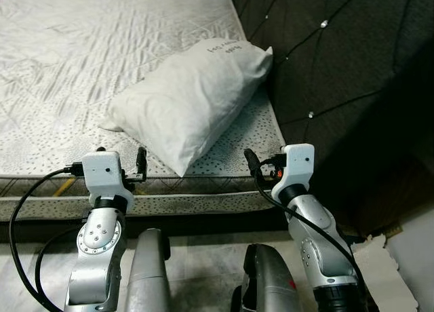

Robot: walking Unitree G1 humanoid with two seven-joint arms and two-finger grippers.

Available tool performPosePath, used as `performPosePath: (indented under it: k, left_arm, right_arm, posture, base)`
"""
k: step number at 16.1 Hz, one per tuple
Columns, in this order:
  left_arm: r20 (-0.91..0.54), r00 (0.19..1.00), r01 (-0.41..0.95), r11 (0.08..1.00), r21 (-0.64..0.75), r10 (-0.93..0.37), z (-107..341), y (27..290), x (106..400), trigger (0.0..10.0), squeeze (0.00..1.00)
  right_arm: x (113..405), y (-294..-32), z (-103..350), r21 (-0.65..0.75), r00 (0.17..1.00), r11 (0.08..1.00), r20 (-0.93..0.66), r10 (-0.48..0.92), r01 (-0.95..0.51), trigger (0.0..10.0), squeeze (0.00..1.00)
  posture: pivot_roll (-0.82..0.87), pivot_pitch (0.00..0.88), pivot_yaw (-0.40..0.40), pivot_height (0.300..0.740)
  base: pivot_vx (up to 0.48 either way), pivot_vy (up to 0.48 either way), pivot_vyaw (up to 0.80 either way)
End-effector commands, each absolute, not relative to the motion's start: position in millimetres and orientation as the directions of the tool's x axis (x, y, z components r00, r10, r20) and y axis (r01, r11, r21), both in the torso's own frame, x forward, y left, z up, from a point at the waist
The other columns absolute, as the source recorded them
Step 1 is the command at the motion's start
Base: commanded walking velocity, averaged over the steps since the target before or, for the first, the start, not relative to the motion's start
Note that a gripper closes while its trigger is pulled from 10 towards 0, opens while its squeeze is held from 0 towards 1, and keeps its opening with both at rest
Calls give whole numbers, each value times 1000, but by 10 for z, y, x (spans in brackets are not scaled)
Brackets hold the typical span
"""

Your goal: Clean up the room

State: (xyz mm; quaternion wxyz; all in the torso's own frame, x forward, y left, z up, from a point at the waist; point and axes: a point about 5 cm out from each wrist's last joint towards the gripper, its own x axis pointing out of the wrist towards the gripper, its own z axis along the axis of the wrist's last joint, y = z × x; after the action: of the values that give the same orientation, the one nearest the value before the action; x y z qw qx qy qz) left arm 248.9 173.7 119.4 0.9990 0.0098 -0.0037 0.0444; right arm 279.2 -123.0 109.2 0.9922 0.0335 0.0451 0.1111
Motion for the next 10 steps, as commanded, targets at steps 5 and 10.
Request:
performPosePath:
  k: [5, 10]
  left_arm:
    - [13, 997, -71, 997, 14, 71, 1195, 1710, 2512, 10000, 0]
    - [10, 998, -66, 998, 13, 66, 1184, 1694, 2507, 10000, 0]
  right_arm:
    - [2817, -1242, 1089, 73, 971, 973, -82, 225, -219, 10000, 0]
    - [2805, -1195, 1087, 64, 961, 963, -78, 267, -262, 10000, 0]
  posture:
    - [73, 49, -69, 582]
    - [75, 48, -75, 582]
  base:
    - [215, 0, 0]
    - [286, 0, 540]
